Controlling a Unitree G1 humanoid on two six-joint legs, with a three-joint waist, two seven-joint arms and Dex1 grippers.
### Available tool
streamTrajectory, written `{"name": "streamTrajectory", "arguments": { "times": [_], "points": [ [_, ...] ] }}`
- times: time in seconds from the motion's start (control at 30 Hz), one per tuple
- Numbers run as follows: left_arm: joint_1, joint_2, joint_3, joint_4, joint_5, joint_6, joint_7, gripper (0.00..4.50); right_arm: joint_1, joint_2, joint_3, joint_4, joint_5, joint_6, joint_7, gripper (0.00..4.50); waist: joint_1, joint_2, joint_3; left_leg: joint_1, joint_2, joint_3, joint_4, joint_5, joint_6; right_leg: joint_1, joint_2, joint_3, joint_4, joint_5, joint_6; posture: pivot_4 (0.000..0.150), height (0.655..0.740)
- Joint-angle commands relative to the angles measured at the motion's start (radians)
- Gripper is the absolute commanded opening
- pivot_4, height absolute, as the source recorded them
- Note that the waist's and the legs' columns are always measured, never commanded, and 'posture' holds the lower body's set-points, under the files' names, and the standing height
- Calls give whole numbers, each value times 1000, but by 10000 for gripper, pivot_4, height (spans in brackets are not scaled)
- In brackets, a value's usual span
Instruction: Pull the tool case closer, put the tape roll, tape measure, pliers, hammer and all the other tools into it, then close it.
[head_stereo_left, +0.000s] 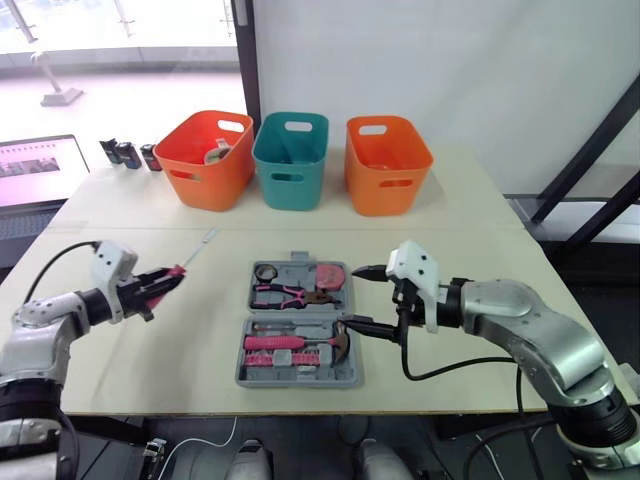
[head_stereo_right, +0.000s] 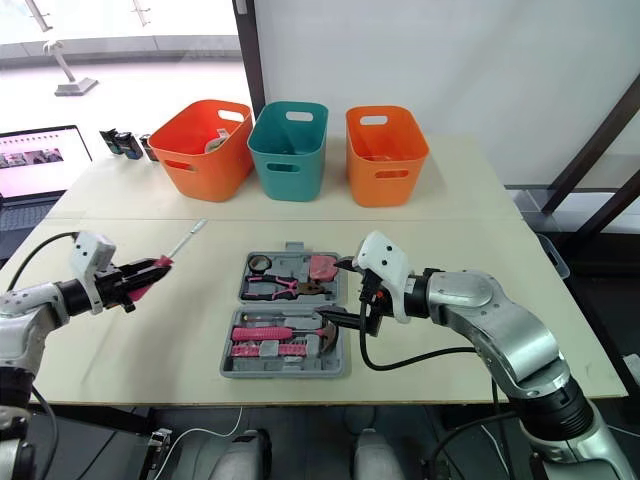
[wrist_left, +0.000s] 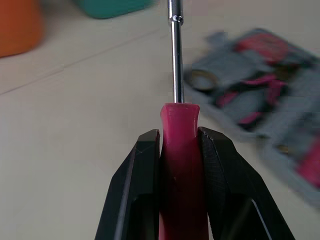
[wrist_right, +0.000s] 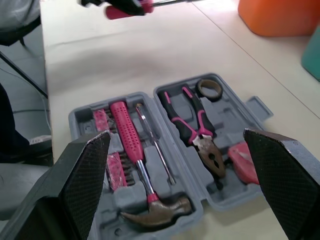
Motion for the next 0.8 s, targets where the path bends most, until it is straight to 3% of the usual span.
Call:
{"name": "streamTrajectory", "arguments": {
  "times": [0.03, 0.2, 0.37, 0.67, 0.8],
  "points": [
    [-2, 74, -47, -184, -44, 147, -58, 6099, -17, -27, -57, -43, 28, 10, 10, 45000, 0, 0, 0, 0, 0, 0, 0, 0, 0, 0, 0, 0, 0, 0, 0, 1500, 7400],
    [-95, 167, -176, -364, -79, 405, -89, 6099, -24, -60, -94, -61, 56, 32, 20, 45000, 2, -1, 2, 0, 0, 0, 1, 0, 0, 0, 0, 1, -1, 0, -1, 1500, 7400],
    [-198, 202, -275, -462, -74, 526, -84, 6099, -27, -67, -105, -66, 58, 36, 8, 45000, -1, -1, 3, -2, 0, 0, 1, 0, 0, -2, 0, 1, -1, 0, 0, 1500, 7400],
    [-279, 235, -416, -573, -10, 539, -105, 6099, -12, -54, -77, -77, 32, 29, -28, 45000, 0, -2, 8, -4, 0, 0, 1, 0, 1, -4, 1, 1, 0, 0, 0, 1500, 7400],
    [-384, 245, -535, -697, 0, 685, -99, 6099, -10, -57, -70, -81, 31, 27, -28, 45000, 5, -6, 12, -5, 0, 0, 2, 0, 1, -4, 1, 1, 0, 0, 0, 1500, 7400]
  ]
}}
